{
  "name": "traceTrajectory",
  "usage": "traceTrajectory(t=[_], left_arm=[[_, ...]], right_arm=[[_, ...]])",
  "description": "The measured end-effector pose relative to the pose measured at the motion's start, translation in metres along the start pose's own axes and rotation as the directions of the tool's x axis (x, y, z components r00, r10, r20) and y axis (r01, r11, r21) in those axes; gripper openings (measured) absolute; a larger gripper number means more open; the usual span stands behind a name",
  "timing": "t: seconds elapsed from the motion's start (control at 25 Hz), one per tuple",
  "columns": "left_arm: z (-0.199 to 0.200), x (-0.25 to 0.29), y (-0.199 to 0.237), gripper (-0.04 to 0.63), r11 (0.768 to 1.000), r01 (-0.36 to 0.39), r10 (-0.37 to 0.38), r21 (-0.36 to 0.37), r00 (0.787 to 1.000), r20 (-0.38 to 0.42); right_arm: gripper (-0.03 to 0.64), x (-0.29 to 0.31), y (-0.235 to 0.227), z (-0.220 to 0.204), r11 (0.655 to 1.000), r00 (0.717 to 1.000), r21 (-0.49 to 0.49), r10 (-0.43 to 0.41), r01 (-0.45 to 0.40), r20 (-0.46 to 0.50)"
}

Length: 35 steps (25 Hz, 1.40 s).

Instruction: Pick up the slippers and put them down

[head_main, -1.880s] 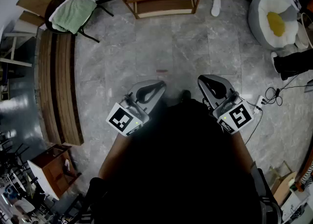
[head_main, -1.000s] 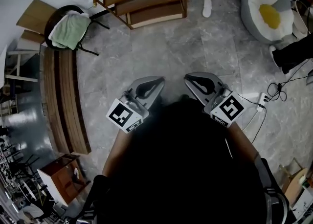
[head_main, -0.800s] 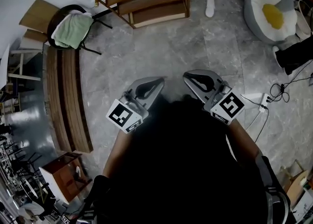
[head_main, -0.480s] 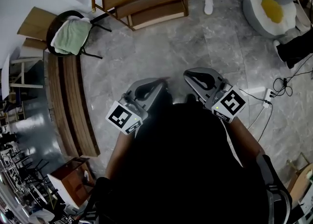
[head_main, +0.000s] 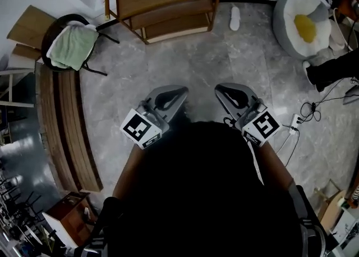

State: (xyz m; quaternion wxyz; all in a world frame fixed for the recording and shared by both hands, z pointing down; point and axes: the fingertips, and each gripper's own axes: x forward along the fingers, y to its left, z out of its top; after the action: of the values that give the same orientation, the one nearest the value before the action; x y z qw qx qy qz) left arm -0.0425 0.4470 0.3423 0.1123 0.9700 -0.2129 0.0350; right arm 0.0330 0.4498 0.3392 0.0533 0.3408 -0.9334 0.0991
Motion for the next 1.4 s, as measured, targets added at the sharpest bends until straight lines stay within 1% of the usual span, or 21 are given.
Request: traceTrajectory(t=[0.08, 0.16, 0.4, 0.64, 0.8, 0.88, 1.0, 1.16, 1.32, 1.4], left_arm=[[0.004, -0.009, 0.021, 0.012, 1.000, 0.015, -0.015, -0.001, 1.000, 0.013], [0.006, -0.016, 0.040, 0.012, 1.000, 0.028, -0.028, -0.007, 1.000, 0.012], [0.008, -0.031, 0.083, 0.012, 0.996, 0.079, -0.078, -0.031, 0.996, 0.032], [0.003, -0.023, 0.108, 0.012, 0.988, 0.143, -0.141, -0.059, 0.989, 0.040], [0.001, -0.009, 0.120, 0.012, 0.988, 0.138, -0.135, -0.076, 0.990, 0.036], [-0.001, 0.002, 0.124, 0.012, 0.988, 0.126, -0.124, -0.085, 0.992, 0.028], [-0.003, 0.021, 0.132, 0.012, 0.993, 0.094, -0.094, -0.078, 0.996, 0.002], [0.003, 0.042, 0.163, 0.012, 0.995, 0.030, -0.031, -0.096, 1.000, -0.001], [0.017, 0.080, 0.189, 0.012, 0.994, 0.003, -0.007, -0.106, 0.999, -0.037], [0.025, 0.101, 0.197, 0.012, 0.995, -0.011, 0.007, -0.095, 0.999, -0.051]], right_arm=[[0.028, 0.020, -0.004, 0.005, 1.000, 1.000, -0.012, -0.024, 0.024, -0.010], [0.028, 0.037, -0.009, 0.010, 0.999, 0.999, -0.004, -0.044, 0.044, -0.011], [0.028, 0.078, -0.014, 0.019, 0.994, 0.993, 0.005, -0.110, 0.110, -0.031], [0.028, 0.091, -0.028, 0.017, 0.987, 0.986, 0.003, -0.163, 0.164, -0.043], [0.028, 0.092, -0.041, 0.017, 0.985, 0.984, 0.037, -0.167, 0.170, -0.060], [0.029, 0.091, -0.052, 0.017, 0.986, 0.987, 0.058, -0.154, 0.157, -0.054], [0.028, 0.093, -0.073, 0.016, 0.991, 0.992, 0.060, -0.115, 0.117, -0.044], [0.029, 0.114, -0.110, 0.017, 0.997, 0.998, 0.058, -0.049, 0.051, -0.045], [0.028, 0.130, -0.158, 0.036, 0.997, 1.000, 0.070, 0.013, -0.011, -0.022], [0.029, 0.128, -0.181, 0.045, 0.997, 0.999, 0.068, 0.034, -0.033, -0.011]])
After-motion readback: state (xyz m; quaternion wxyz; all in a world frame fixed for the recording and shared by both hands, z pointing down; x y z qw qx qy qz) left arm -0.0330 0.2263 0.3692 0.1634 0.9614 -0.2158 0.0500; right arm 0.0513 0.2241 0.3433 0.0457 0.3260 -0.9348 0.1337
